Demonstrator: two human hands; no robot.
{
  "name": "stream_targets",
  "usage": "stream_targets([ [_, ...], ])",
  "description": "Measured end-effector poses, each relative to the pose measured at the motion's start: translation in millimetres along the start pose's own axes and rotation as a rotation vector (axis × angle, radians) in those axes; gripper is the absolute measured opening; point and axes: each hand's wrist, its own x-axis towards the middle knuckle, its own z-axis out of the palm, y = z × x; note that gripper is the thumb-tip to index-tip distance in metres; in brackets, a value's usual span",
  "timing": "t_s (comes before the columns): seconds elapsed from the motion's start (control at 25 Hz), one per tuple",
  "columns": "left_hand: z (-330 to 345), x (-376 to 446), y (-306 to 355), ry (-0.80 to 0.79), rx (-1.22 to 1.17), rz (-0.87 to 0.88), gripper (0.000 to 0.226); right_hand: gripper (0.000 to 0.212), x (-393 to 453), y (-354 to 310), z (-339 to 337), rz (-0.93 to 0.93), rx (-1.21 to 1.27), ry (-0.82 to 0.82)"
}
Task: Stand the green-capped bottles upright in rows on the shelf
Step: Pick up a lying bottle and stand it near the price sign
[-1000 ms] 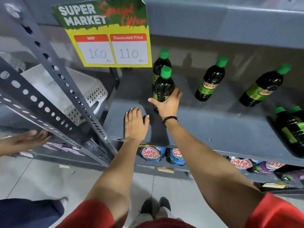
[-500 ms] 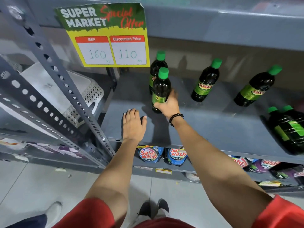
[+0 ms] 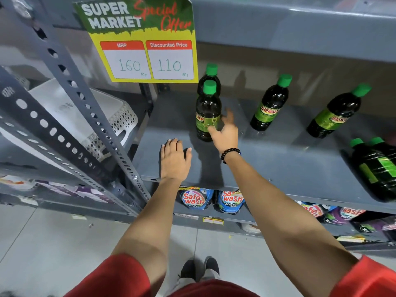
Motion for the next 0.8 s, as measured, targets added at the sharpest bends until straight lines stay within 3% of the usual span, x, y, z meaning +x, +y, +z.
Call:
stream_targets([
  [0.12, 1.1, -0.1, -0.8, 0.004, -0.003, 0.005, 0.042, 0.091, -3.4, -7.5, 4.4, -0.007, -0.028, 0.037],
  [0.32, 2.1, 1.0, -1.8, 0.004, 0.001, 0.0, 0.042, 0.072, 1.0, -20.2, 19.4, 0.015, -0.044, 0.161],
  [0.44, 1.7, 0.3, -1.2, 0.019, -0.002, 0.006, 0.041, 0.062, 5.2, -11.5, 8.6, 0.032, 0.076, 0.09],
  [0.64, 0.4, -0.6, -0.2, 0.019, -0.006, 0.003, 0.042, 0.066, 12.1, -5.6, -3.0, 0.027, 0.152, -0.081],
  [0.8, 0.5, -0.9, -0.8, 0.027, -0.002, 0.006, 0.042, 0.075, 6.1, -5.0, 5.0, -0.014, 0.008, -0.037],
])
